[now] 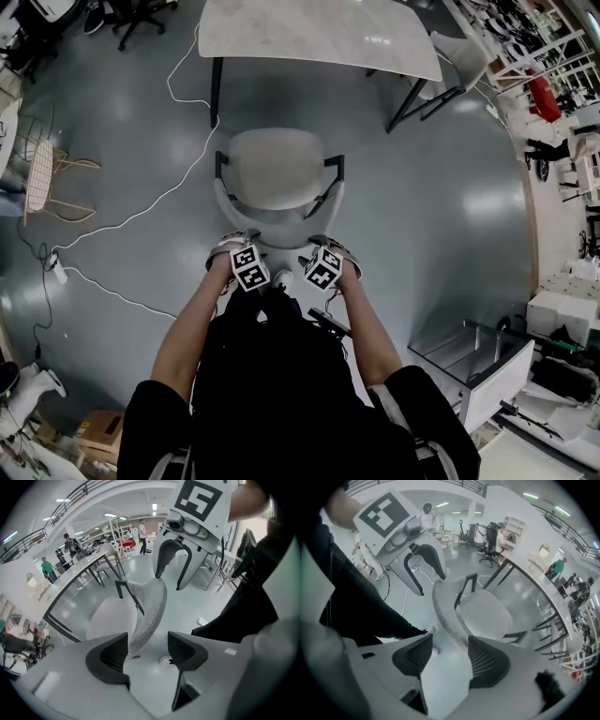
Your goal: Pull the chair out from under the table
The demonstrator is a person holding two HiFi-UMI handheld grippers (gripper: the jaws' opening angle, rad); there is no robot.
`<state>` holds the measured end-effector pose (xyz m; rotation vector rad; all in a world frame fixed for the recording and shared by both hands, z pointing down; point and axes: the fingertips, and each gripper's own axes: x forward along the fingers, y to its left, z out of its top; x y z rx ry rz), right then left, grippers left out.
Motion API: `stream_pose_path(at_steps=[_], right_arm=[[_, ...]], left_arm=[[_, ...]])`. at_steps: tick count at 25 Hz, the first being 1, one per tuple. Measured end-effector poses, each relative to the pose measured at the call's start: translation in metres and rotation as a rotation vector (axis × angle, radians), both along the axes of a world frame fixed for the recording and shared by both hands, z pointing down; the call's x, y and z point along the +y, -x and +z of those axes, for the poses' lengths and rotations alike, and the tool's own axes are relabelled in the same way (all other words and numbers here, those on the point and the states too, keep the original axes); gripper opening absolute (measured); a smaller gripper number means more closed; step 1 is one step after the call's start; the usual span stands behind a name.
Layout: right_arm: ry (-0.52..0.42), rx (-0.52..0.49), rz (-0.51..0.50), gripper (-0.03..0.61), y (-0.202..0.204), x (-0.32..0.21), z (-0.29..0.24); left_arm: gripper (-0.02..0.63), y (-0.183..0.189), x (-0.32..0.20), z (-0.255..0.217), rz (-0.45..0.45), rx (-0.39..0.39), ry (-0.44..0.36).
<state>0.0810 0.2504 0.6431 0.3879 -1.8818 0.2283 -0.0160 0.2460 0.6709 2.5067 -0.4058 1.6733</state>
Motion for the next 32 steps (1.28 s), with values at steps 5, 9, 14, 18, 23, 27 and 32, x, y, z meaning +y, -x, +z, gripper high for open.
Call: stream_pose_path(at_steps=[5,9,14,18,23,27,32], right_arm=[[-0.02,-0.075,0.095,0.241,0.0,-0.004,-0.015],[-0.062,-0.162,0.216,0.239,0.0,-0.018,-0.038],[-0.12,-0.287,0.403,0.233,-0.001,-0.038,-0.071],[-0.191,-0.377,0.549,0.108,-0.008,-0.059,-0.106],[-0.282,-0.462,0.629,0.055,-0.014,-0.073,-0.146],[-0.356,-0.506,0.664,0.032,-0.016,-0.083,-0.174],[-0.43,-0.555,0.67,0.02,-0.013,-0.086,-0.209]], left_arm=[[0.253,-0.002,-0.01,-0.028,-0.137,0.109,0.004],[0.227,-0.005,-0.02,-0.057,-0.232,0.195,-0.028],[0.187,-0.003,-0.02,-0.083,-0.318,0.273,-0.039],[0.143,0.001,-0.032,-0.115,-0.382,0.346,-0.11],[0.057,0.007,-0.049,-0.163,-0.472,0.468,-0.233],[0.009,0.014,-0.061,-0.194,-0.528,0.537,-0.302],[0.008,0.019,-0.066,-0.231,-0.545,0.59,-0.392]])
